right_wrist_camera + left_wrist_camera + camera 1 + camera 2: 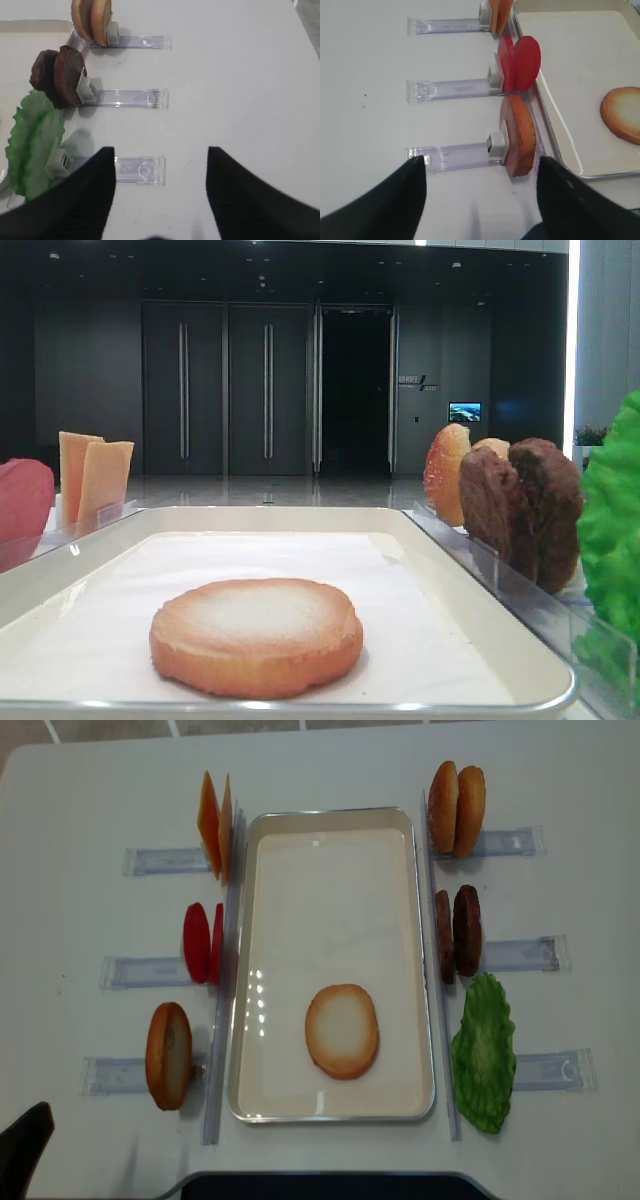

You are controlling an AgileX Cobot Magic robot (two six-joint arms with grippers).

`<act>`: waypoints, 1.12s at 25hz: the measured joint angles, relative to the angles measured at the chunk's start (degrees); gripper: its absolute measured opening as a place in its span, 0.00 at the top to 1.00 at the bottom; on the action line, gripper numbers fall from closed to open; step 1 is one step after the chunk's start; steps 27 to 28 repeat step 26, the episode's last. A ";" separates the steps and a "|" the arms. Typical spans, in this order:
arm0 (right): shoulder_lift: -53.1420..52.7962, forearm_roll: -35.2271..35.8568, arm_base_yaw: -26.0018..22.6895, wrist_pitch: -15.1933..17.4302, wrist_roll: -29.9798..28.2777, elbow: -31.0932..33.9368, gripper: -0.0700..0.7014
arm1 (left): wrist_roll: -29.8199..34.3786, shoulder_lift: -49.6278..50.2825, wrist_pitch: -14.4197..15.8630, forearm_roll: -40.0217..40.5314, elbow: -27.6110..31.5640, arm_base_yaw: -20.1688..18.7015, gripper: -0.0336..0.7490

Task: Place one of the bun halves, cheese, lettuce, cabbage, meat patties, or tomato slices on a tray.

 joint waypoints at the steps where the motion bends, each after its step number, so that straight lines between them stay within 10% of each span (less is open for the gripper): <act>1: 0.00 0.00 0.00 0.00 0.00 0.00 0.37 | 0.05 -0.31 0.00 -0.06 0.00 0.00 0.28; 28: 0.00 0.00 0.00 0.00 0.00 0.00 0.37 | 2.79 -3.40 -0.02 -1.11 0.45 0.00 0.35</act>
